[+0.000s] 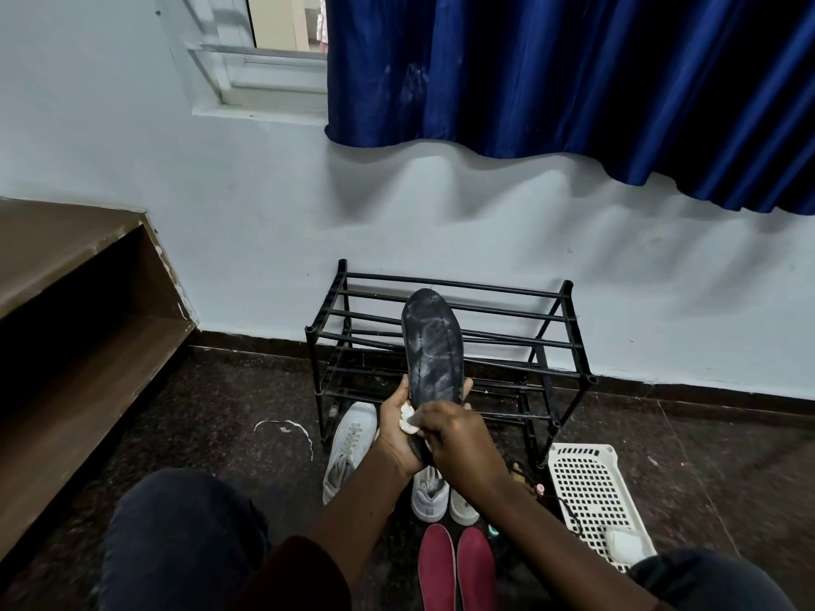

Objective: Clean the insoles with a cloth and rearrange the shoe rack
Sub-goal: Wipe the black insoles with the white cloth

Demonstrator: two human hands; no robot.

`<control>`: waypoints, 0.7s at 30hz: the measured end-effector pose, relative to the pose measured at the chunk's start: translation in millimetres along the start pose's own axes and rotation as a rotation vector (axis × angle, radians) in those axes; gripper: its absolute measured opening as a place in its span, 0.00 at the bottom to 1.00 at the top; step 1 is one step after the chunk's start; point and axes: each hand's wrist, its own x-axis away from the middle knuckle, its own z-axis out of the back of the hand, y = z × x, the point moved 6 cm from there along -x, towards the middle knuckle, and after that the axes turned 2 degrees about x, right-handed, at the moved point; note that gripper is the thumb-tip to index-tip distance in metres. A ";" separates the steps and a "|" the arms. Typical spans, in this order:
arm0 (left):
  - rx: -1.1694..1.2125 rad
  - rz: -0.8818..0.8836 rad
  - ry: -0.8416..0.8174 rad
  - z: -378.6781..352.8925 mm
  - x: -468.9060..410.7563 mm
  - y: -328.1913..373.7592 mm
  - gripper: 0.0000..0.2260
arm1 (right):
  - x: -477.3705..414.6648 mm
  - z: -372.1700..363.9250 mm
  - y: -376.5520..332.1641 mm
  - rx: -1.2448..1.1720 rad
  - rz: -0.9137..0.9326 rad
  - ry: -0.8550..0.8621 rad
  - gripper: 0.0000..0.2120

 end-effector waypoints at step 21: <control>-0.039 -0.006 0.049 9.0 -2.5 6.9 0.39 | -6.7 -5.5 18.1 -0.153 -0.168 0.083 0.14</control>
